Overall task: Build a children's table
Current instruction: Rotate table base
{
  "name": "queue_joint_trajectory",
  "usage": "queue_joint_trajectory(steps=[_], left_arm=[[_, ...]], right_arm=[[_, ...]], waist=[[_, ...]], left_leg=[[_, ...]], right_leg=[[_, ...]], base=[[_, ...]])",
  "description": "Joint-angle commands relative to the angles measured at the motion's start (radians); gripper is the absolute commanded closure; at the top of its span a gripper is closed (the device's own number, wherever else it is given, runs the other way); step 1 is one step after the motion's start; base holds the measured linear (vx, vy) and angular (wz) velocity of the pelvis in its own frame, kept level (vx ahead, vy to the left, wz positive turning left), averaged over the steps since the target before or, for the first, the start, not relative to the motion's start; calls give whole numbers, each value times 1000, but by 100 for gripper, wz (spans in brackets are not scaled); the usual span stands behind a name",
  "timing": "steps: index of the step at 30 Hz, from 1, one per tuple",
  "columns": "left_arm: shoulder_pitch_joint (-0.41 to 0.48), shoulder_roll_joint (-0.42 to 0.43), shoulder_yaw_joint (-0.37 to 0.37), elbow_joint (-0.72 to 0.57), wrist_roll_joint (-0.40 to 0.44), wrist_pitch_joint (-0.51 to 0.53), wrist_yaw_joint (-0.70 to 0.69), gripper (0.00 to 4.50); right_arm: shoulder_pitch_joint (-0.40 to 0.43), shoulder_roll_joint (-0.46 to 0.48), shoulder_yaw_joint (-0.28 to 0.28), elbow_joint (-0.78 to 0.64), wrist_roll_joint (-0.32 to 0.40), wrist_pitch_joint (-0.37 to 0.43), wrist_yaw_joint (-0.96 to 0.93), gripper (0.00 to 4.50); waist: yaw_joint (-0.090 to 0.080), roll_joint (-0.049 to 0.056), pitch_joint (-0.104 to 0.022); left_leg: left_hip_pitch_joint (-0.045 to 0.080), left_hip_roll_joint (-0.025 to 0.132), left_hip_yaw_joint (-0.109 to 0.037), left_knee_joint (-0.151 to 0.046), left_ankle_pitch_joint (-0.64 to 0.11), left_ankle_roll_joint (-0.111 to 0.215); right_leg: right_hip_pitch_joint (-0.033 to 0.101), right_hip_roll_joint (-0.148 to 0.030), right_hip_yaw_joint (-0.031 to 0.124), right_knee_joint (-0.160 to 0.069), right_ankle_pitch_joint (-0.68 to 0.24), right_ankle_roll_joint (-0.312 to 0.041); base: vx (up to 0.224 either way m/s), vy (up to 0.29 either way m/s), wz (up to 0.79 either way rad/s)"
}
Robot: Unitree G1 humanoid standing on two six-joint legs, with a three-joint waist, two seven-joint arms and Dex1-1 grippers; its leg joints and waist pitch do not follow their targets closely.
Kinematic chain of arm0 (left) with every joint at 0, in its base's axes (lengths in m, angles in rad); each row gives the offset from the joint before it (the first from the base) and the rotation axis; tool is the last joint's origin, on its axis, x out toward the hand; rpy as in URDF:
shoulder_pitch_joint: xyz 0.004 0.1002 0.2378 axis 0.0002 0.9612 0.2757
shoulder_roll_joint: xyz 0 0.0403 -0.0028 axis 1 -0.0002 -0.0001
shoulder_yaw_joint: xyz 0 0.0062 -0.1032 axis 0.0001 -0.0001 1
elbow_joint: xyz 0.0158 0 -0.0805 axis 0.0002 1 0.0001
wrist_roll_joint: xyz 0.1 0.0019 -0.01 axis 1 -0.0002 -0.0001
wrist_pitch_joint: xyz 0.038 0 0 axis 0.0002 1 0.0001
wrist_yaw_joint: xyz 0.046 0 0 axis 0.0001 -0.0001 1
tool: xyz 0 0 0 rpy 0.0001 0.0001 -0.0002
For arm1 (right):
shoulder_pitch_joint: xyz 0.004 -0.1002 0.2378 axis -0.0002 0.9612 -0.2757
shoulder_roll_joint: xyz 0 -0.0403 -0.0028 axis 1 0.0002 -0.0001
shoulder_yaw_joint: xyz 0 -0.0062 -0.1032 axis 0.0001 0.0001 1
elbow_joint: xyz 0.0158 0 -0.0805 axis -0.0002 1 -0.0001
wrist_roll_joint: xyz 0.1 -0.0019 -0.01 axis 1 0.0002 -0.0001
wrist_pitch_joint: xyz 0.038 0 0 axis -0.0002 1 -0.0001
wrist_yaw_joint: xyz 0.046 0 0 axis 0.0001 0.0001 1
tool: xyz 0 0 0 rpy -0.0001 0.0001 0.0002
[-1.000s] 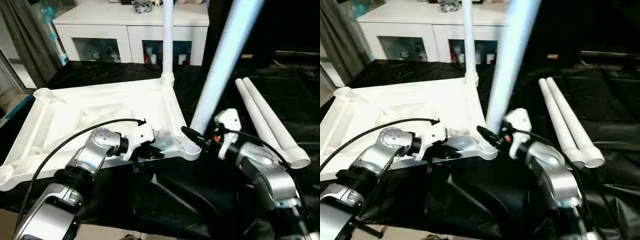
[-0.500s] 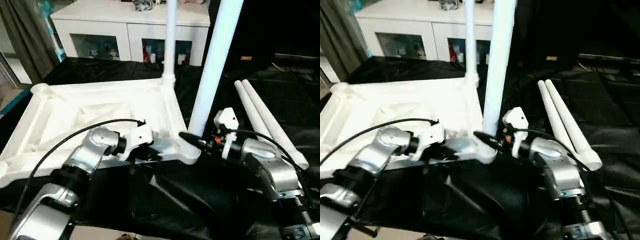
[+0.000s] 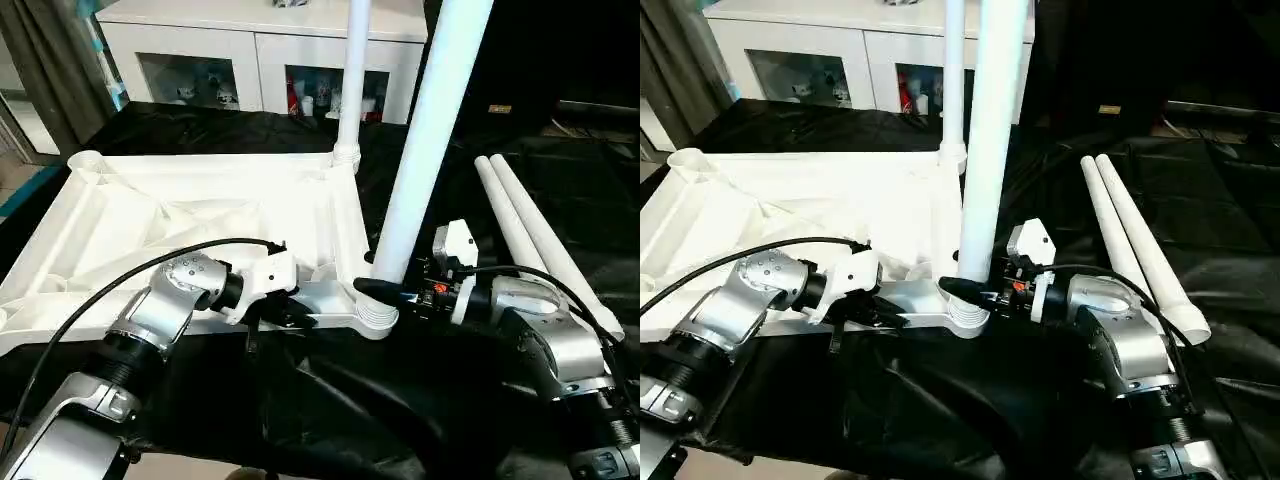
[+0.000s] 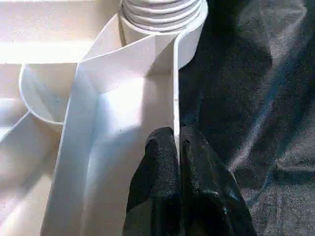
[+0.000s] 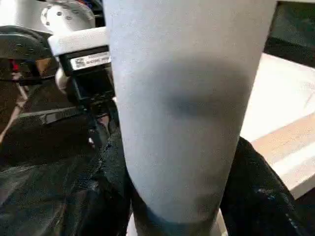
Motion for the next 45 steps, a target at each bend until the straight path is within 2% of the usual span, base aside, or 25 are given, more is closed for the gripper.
queue_joint_trajectory(steps=[1, 2, 4, 6, 7, 10, 11, 12, 14, 17, 19, 23, 26, 28, 32, 33, 35, 37, 39, 41, 42, 44, 45], left_arm=[[-27, -17, 48, -57, -2, 38, 81, 450], [-31, -34, 60, -72, 0, 89, 120, 450], [-37, -57, 72, -93, -4, 143, 157, 450], [-41, -71, 75, -107, -2, 175, 180, 450], [-48, -88, 75, -116, 8, 210, 214, 450], [-66, -119, 74, -119, 33, 265, 283, 450], [-85, -156, 80, -113, 54, 343, 365, 450], [-102, -188, 88, -95, 68, 387, 424, 450], [-123, -228, 95, -64, 88, 422, 499, 450], [-150, -282, 98, -9, 102, 446, 589, 450], [-159, -293, 97, 8, 105, 446, 611, 450], [-167, -301, 98, 20, 106, 455, 632, 450], [-174, -304, 101, 27, 105, 467, 644, 450], [-179, -304, 100, 32, 105, 471, 649, 450], [-180, -300, 98, 37, 103, 468, 650, 450], [-181, -298, 97, 38, 101, 465, 648, 450], [-180, -293, 97, 40, 95, 454, 640, 450], [-176, -286, 96, 38, 88, 439, 625, 450], [-175, -284, 96, 37, 85, 436, 622, 450], [-170, -272, 95, 37, 83, 400, 616, 450], [-165, -266, 94, 35, 81, 375, 608, 450], [-162, -261, 94, 34, 79, 358, 602, 450], [-162, -261, 94, 34, 79, 358, 602, 450]], right_arm=[[22, 37, 18, 94, -44, 12, -78, 263], [5, 65, -7, 140, -63, -1, -162, 263], [-18, 88, -21, 192, -88, -3, -246, 263], [-35, 103, -28, 229, -108, -6, -307, 263], [-60, 125, -40, 278, -122, -13, -375, 263], [-110, 159, -53, 364, -151, -25, -490, 263], [-158, 189, -61, 445, -184, -45, -596, 263], [-192, 211, -69, 498, -196, -52, -660, 263], [-234, 240, -75, 557, -206, -59, -728, 263], [-284, 283, -70, 617, -216, -60, -790, 263], [-295, 293, -66, 627, -218, -58, -795, 263], [-307, 303, -67, 647, -223, -65, -803, 263], [-321, 316, -79, 677, -220, -81, -806, 263], [-337, 324, -91, 707, -213, -95, -802, 263], [-346, 321, -81, 720, -234, -117, -812, 263], [-348, 321, -81, 721, -233, -127, -804, 207], [-351, 325, -93, 718, -216, -135, -784, 193], [-356, 329, -114, 706, -187, -139, -755, 187], [-360, 330, -120, 705, -182, -143, -746, 156], [-368, 327, -127, 687, -172, -164, -700, 141], [-364, 323, -131, 656, -152, -172, -656, 141], [-361, 320, -135, 637, -138, -178, -625, 141], [-361, 320, -135, 637, -138, -178, -625, 107]], waist=[[-1, 4, -46], [-2, 4, -44], [-10, 4, -43], [-17, 6, -41], [-18, 8, -43], [-31, 7, -40], [-28, 10, -41], [-33, 12, -39], [-31, 9, -39], [-30, 11, -41], [-27, 8, -42], [-22, 10, -44], [-26, 13, -44], [-25, 16, -41], [-29, 15, -39], [-29, 14, -40], [-28, 13, -40], [-28, 14, -42], [-28, 12, -47], [-27, 16, -49], [-27, 15, -54], [-24, 16, -59], [-22, 17, -63]], left_leg=[[38, 66, -35, -88, -402, -26], [39, 66, -37, -90, -418, -38], [33, 65, -45, -95, -429, -60], [32, 63, -47, -96, -438, -66], [35, 62, -47, -96, -449, -66], [35, 57, -45, -93, -464, -67], [37, 57, -46, -91, -463, -66], [37, 56, -46, -91, -461, -69], [42, 53, -47, -88, -464, -69], [39, 54, -44, -89, -443, -58], [38, 53, -40, -88, -435, -45], [34, 53, -38, -89, -404, -29], [33, 53, -39, -90, -412, -33], [36, 54, -40, -91, -436, -38], [39, 54, -44, -94, -483, -49], [39, 54, -44, -94, -490, -50], [38, 54, -45, -94, -485, -47], [37, 55, -45, -93, -477, -42], [30, 56, -42, -94, -426, -34], [31, 56, -38, -91, -403, -22], [27, 55, -36, -87, -370, -8], [23, 56, -34, -81, -295, 13], [22, 55, -31, -76, -244, 34]], right_leg=[[23, -71, 48, -81, -317, -232], [21, -73, 48, -84, -355, -224], [24, -74, 44, -85, -413, -203], [22, -73, 43, -89, -421, -194], [20, -71, 43, -92, -417, -189], [16, -69, 43, -94, -419, -198], [17, -72, 43, -96, -431, -193], [13, -71, 43, -95, -442, -193], [15, -72, 39, -103, -478, -182], [15, -65, 40, -101, -410, -187], [16, -62, 40, -99, -358, -195], [21, -62, 40, -95, -316, -202], [23, -62, 39, -94, -325, -205], [19, -63, 39, -98, -344, -201], [15, -63, 38, -103, -402, -186], [15, -65, 38, -104, -414, -181], [15, -66, 39, -106, -422, -176], [16, -66, 39, -105, -405, -181], [24, -63, 39, -95, -322, -202], [25, -64, 39, -92, -285, -219], [31, -66, 39, -89, -252, -228], [35, -65, 39, -79, -172, -248], [38, -64, 38, -71, -106, -265]], base=[[0, 0, 0], [0, 0, 0], [0, 0, 0], [0, 0, 0], [0, 0, 0], [0, 0, 0], [0, 0, 0], [0, 0, 0], [0, 0, 0], [0, 0, 0], [0, 0, 0], [0, 0, 0], [0, 0, 0], [0, 0, 0], [0, 0, 0], [0, 0, 0], [0, 0, 0], [0, 0, 0], [0, 0, 0], [0, 0, 0], [0, 0, 0], [0, 0, 0], [0, 0, 0]])
